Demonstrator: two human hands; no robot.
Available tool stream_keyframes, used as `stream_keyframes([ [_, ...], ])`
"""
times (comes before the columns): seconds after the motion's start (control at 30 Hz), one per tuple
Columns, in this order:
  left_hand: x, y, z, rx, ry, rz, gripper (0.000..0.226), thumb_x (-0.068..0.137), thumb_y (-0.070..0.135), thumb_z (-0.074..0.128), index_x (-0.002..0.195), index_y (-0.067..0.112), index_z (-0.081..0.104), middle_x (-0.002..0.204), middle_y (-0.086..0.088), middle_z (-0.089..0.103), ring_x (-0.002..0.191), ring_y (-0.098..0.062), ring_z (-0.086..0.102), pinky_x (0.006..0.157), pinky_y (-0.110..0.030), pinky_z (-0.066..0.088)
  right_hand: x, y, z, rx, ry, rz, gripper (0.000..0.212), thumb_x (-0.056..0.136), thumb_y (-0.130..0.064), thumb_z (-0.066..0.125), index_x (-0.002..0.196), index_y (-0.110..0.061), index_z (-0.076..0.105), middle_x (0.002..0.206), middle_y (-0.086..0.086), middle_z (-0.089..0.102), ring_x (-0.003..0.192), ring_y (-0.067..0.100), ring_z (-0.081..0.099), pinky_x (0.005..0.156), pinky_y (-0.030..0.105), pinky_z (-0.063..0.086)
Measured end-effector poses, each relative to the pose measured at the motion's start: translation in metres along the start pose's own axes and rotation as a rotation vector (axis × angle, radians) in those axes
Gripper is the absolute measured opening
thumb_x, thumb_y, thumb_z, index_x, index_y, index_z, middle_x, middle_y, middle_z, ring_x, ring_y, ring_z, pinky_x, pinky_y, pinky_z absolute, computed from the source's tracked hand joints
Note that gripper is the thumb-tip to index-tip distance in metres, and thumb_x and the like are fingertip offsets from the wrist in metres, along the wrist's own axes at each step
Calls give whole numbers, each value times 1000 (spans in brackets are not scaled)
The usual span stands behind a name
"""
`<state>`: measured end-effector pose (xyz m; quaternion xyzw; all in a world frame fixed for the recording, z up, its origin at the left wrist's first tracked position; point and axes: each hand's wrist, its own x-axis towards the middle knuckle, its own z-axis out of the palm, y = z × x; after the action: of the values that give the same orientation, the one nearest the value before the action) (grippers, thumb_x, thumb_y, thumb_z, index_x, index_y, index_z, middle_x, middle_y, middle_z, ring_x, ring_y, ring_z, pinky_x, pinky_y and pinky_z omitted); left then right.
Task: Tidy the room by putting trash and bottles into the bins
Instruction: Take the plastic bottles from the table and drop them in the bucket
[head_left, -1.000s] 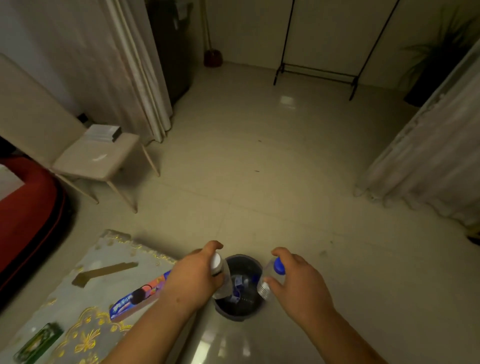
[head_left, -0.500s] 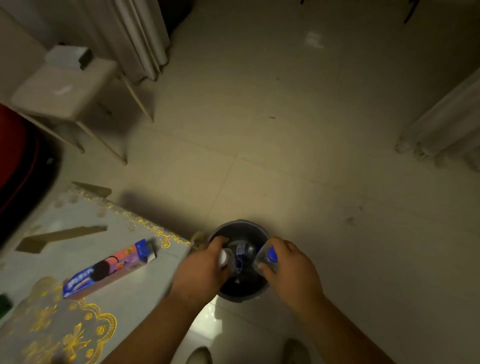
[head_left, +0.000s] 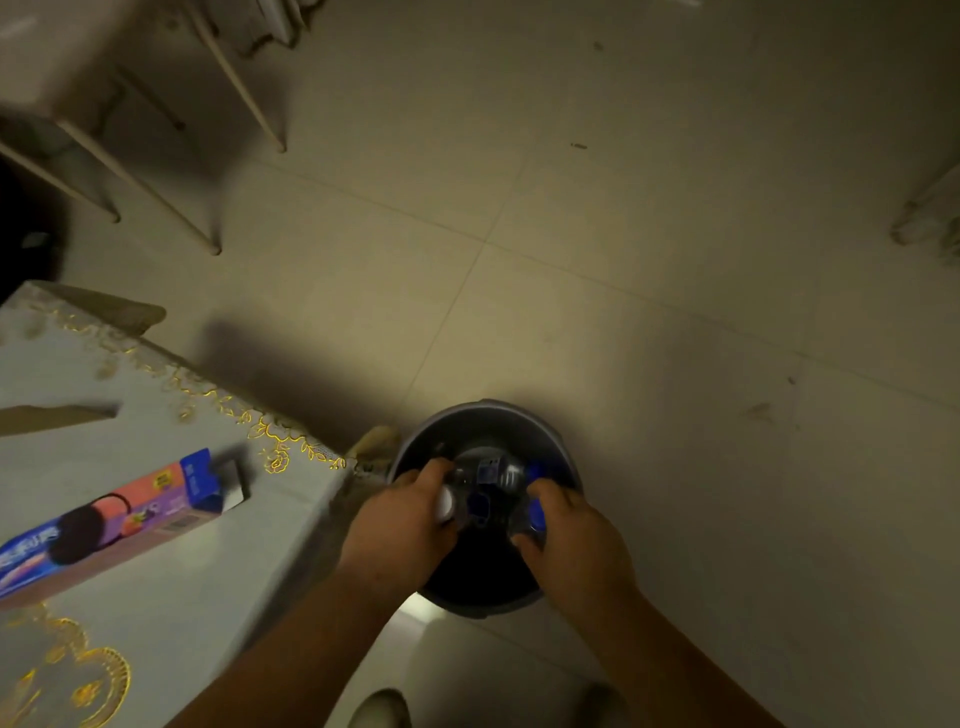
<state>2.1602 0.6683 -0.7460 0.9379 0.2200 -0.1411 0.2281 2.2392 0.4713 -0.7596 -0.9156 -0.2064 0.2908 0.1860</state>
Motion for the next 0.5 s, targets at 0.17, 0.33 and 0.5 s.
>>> stream_keyframes([
  [0.17, 2, -9, 10, -12, -57, 14, 60, 81, 46, 64, 135, 38, 39, 110, 2, 67, 87, -22, 69, 67, -30, 50, 8, 7, 7, -12, 9, -2, 58, 85, -45, 68, 136, -30, 44, 130, 1, 59, 111, 24, 60, 89, 35, 54],
  [0.33, 1, -1, -6, -9, -46, 9, 62, 75, 48, 66, 131, 42, 40, 111, 4, 65, 87, -23, 69, 66, -32, 52, 2, 3, -6, -22, 40, -7, 55, 86, -48, 66, 133, -31, 45, 127, 0, 60, 113, 23, 54, 87, 34, 52],
  [0.5, -13, 19, -46, -2, -57, -25, 59, 75, 47, 65, 129, 42, 41, 110, 3, 67, 89, -24, 69, 68, -34, 55, -17, -19, -43, -31, 47, -3, 56, 85, -49, 64, 135, -30, 46, 128, -1, 58, 115, 21, 49, 87, 32, 49],
])
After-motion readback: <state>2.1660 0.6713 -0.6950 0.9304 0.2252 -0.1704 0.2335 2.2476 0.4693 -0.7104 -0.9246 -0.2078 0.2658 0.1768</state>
